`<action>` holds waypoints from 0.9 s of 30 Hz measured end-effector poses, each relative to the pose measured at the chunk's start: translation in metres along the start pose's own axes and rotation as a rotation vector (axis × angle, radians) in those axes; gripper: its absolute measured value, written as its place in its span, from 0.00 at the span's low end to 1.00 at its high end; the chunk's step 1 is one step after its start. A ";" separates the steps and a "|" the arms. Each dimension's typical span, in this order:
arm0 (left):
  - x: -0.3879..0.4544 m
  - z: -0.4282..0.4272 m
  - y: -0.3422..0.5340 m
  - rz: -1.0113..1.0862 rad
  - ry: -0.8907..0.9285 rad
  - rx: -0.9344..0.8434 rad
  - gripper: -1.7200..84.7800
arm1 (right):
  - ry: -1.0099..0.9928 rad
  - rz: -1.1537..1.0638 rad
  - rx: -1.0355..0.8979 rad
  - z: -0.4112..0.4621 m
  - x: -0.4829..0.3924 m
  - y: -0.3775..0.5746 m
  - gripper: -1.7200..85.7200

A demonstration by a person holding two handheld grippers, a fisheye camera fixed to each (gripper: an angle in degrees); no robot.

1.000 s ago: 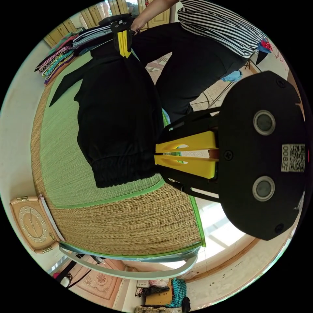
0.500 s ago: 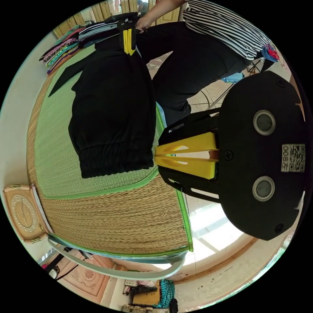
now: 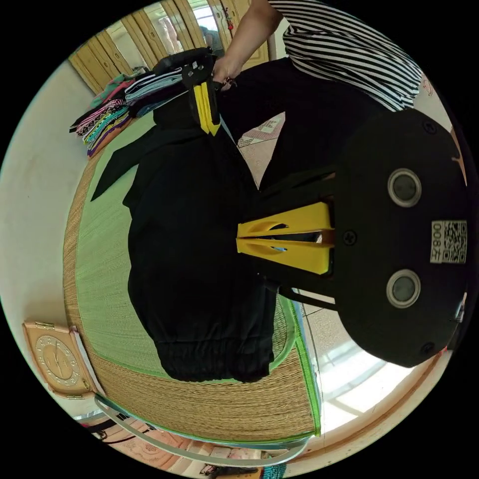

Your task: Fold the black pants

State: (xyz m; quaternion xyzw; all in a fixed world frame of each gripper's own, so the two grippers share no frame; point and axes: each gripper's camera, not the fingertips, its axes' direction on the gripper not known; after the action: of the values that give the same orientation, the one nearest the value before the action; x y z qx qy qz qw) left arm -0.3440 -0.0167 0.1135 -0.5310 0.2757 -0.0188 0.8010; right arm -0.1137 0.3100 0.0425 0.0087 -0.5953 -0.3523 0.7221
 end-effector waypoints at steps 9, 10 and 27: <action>0.005 0.019 -0.030 -0.031 -0.009 0.030 0.02 | -0.255 0.149 0.191 -0.048 0.041 0.029 0.03; 0.011 0.019 -0.035 -0.021 0.001 0.060 0.03 | -0.273 0.166 0.211 -0.053 0.047 0.034 0.03; 0.119 0.107 -0.190 0.151 0.377 0.041 0.10 | -0.009 0.286 0.188 -0.103 0.109 0.006 0.04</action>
State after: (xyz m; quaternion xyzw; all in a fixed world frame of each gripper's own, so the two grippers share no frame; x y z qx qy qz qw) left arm -0.1435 -0.0478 0.2570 -0.4793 0.4595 -0.0633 0.7450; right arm -0.0167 0.2155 0.1082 -0.0102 -0.6242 -0.1885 0.7581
